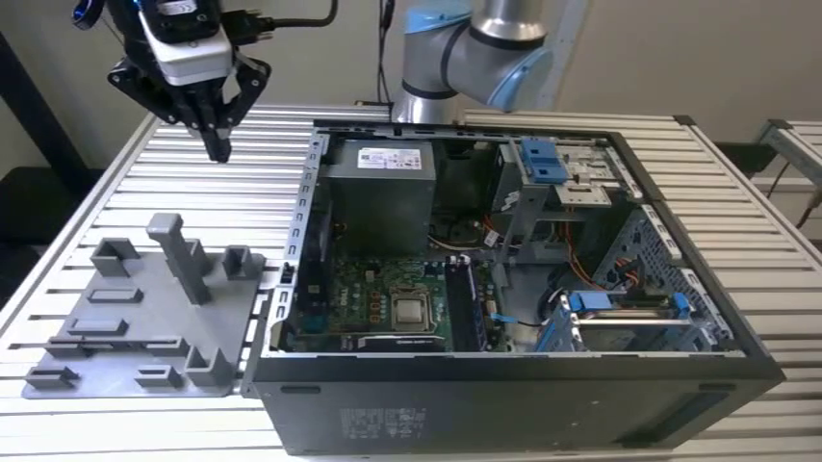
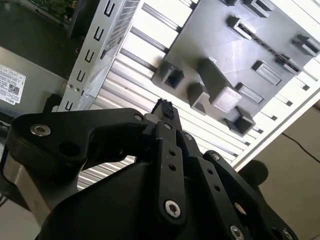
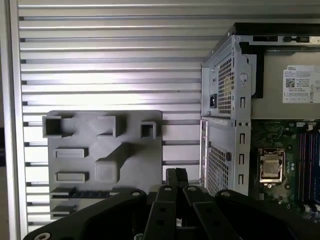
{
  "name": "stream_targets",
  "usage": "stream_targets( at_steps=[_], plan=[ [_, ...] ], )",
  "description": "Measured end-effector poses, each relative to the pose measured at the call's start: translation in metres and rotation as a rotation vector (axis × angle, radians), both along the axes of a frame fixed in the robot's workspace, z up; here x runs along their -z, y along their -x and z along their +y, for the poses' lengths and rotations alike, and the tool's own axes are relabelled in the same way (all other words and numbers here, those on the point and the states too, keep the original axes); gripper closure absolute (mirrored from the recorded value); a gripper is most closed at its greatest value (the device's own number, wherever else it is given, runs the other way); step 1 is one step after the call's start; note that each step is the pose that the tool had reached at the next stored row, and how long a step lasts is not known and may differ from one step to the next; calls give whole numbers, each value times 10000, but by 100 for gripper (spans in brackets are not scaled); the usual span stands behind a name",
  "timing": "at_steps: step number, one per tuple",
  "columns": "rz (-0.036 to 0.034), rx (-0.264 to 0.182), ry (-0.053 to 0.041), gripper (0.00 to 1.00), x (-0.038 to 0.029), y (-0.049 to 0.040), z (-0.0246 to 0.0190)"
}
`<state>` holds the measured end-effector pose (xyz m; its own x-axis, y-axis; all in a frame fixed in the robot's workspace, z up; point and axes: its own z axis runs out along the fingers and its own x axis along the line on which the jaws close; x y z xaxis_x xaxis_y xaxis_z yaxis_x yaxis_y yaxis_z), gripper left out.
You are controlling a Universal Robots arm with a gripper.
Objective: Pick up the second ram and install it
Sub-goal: 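Reach for the second ram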
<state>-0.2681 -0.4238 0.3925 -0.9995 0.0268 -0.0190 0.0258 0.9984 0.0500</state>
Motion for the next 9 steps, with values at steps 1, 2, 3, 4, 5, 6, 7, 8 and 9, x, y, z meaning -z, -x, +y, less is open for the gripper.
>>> stream_targets(
  at_steps=[1, 2, 3, 4, 5, 6, 7, 8, 9],
  plan=[
    [1, -16, 0, 89, 0, 26, -2],
    [1, -34, 0, 89, 0, 52, -3],
    [0, -53, 0, 89, 0, 77, -3],
    [1, -72, 0, 89, 0, 101, -4],
    [0, -93, 0, 89, 0, 125, -5],
    [1, -115, 0, 89, 0, 149, -6],
    [1, -137, 0, 89, 0, 172, -7],
    [0, -159, -1, 89, 1, 195, -8],
    [0, -176, 0, 89, 0, 215, -8]
  ],
)
